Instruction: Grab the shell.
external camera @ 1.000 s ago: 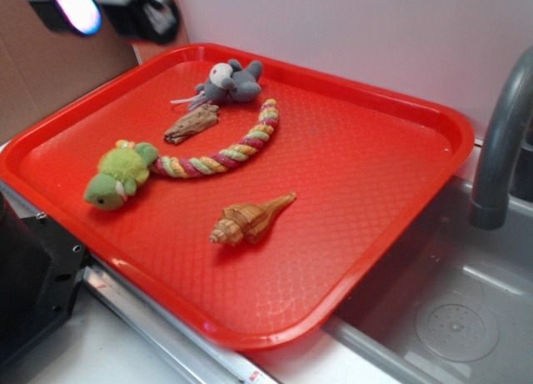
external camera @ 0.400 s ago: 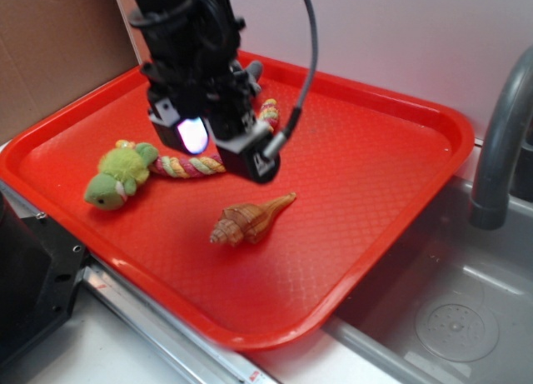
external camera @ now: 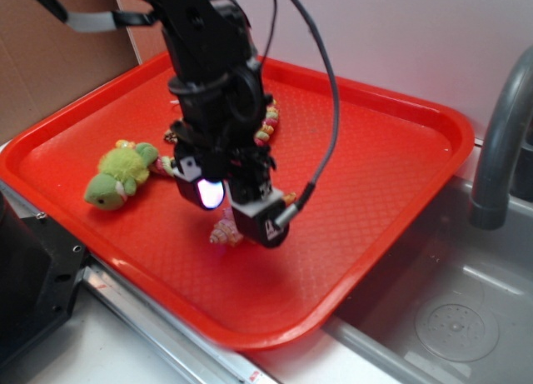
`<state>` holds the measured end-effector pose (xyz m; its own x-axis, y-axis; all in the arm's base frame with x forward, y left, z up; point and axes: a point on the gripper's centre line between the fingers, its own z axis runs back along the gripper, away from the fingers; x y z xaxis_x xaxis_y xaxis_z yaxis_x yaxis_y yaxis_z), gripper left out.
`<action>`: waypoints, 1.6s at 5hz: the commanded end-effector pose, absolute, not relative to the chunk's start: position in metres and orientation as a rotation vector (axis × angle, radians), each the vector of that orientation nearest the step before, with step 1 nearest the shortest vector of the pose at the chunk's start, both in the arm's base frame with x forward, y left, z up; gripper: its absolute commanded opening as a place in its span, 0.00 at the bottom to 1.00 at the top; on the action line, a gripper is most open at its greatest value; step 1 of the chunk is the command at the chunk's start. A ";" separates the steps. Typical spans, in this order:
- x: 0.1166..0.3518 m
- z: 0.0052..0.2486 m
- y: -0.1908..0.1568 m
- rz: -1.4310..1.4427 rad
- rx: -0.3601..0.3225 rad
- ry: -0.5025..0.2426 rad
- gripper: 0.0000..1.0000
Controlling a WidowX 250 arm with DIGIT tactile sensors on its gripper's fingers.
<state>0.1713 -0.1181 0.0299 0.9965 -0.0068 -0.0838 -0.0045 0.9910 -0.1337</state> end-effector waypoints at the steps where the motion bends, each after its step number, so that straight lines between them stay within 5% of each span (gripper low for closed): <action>1: 0.175 0.019 -0.124 0.002 -0.057 0.122 1.00; 2: 0.174 0.022 -0.128 0.017 -0.016 0.108 0.00; 3: 0.179 0.042 -0.128 -0.007 -0.002 0.094 0.00; 4: 0.191 0.092 -0.115 -0.036 -0.032 0.001 0.00; 7: 0.178 0.239 -0.046 0.013 -0.247 -0.238 0.00; 8: 0.179 0.270 -0.044 0.030 -0.176 -0.210 0.00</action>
